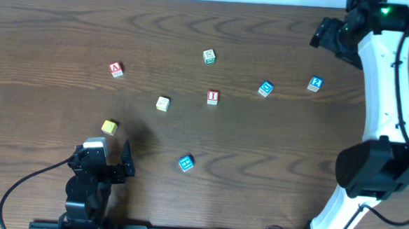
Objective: Spell out Ai2
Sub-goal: 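Open the right gripper, lift, and move toward the blue '2' block, then lower the right gripper and grasp the blue '2' block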
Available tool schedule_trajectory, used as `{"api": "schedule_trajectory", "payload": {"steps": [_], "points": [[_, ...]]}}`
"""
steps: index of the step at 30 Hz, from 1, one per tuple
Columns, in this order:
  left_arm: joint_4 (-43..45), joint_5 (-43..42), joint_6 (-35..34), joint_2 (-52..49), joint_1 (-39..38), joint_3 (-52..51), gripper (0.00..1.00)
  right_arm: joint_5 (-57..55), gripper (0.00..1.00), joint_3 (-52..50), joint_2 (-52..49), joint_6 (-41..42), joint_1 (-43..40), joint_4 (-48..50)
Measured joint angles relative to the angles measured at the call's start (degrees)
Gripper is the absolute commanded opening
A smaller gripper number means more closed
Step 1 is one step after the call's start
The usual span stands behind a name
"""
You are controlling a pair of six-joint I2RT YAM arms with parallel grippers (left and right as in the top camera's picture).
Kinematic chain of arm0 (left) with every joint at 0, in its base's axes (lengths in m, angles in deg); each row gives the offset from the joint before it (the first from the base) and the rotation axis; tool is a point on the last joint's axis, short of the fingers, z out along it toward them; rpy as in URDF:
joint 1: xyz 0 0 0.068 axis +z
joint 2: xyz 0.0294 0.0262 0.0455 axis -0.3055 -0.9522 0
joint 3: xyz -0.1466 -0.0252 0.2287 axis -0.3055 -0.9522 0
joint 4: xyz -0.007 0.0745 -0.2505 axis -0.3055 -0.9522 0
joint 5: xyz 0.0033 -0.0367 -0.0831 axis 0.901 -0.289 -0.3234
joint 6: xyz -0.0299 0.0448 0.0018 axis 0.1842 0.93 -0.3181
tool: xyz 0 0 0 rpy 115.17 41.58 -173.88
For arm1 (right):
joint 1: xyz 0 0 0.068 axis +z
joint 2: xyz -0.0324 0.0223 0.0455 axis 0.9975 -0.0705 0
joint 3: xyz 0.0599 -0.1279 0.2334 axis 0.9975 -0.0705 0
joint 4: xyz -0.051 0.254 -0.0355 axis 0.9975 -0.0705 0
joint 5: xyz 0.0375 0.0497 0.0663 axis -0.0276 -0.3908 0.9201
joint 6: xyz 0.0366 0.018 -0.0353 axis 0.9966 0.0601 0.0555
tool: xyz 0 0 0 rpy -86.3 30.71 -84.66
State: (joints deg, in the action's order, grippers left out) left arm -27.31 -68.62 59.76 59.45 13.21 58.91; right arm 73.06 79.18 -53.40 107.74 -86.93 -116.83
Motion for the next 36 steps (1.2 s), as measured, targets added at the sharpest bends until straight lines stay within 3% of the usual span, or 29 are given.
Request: {"api": "schedule_trajectory", "payload": {"steps": [7,15,36], "points": [[0.0,0.0,0.0,0.0,0.0,0.0,0.95,1.6,0.88,-5.5,-4.9,2.2,0.0,4.9],[0.0,0.0,0.0,0.0,0.0,0.0,0.95,1.9,0.89,-5.7,-11.2,2.9,0.0,4.9],[0.0,0.0,0.0,0.0,0.0,0.0,0.95,8.5,0.86,-5.8,-16.6,0.2,-5.6,3.1]]}}
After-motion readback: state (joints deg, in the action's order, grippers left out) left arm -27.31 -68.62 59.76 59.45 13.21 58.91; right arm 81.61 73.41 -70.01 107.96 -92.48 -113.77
